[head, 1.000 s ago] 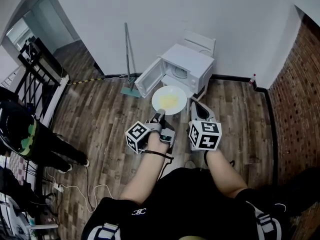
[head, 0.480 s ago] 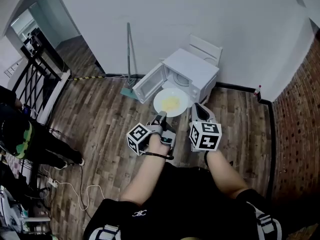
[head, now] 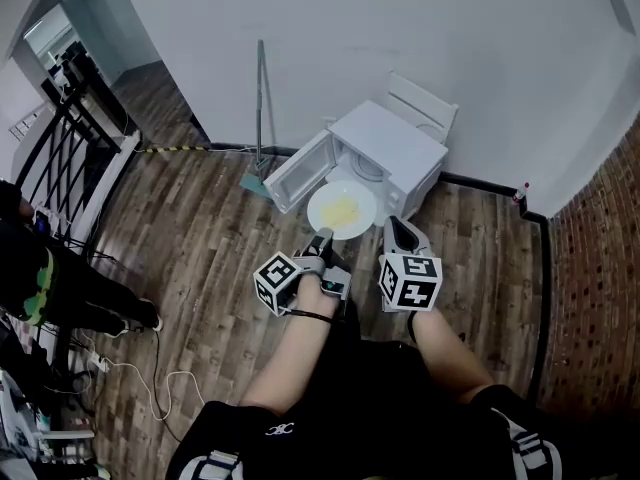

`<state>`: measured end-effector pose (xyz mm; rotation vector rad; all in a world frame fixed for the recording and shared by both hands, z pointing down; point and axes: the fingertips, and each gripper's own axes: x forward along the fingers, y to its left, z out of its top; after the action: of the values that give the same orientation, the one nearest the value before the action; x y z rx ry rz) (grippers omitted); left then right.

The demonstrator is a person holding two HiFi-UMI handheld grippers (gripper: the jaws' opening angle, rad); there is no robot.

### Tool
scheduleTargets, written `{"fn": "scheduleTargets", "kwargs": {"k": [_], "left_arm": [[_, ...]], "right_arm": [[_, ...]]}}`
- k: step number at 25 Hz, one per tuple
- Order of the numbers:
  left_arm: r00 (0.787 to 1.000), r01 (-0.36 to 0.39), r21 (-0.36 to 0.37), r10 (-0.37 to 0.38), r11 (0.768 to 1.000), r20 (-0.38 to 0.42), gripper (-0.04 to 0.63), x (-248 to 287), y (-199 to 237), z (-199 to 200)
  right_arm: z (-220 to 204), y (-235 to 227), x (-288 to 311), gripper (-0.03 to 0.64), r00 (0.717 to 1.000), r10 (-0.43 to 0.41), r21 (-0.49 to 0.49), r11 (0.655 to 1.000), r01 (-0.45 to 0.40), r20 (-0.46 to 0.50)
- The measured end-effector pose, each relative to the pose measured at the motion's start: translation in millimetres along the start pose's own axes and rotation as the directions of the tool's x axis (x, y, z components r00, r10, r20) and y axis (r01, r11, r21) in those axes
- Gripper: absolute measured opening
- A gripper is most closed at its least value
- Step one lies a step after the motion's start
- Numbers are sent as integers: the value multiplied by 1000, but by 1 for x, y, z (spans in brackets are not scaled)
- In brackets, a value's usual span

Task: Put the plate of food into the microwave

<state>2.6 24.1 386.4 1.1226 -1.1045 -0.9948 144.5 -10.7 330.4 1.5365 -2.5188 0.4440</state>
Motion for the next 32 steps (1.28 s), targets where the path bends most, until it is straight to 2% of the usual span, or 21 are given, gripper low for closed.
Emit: {"fn": "scheduleTargets", "kwargs": {"k": [7, 17, 21, 26, 32], "left_arm": [[1000, -6, -13, 6, 1000, -30, 14, 77, -4, 23], [998, 8, -2, -8, 1000, -65, 14, 176, -30, 64], [997, 4, 0, -4, 1000, -76, 14, 206, -36, 80], [996, 18, -33, -21, 999, -86, 14, 228, -41, 98], [995, 4, -22, -6, 1000, -97, 14, 248, -37, 117]], "right_arm": [[20, -28, 68, 5, 999, -43, -20, 999, 43, 0], [65, -44, 163, 5, 999, -52, -24, 998, 52, 16], [75, -46, 194, 5, 998, -59, -28, 998, 59, 4], [80, -40, 223, 5, 998, -55, -36, 998, 55, 3], [81, -41, 252, 5, 998, -69, -22, 997, 69, 2]]}}
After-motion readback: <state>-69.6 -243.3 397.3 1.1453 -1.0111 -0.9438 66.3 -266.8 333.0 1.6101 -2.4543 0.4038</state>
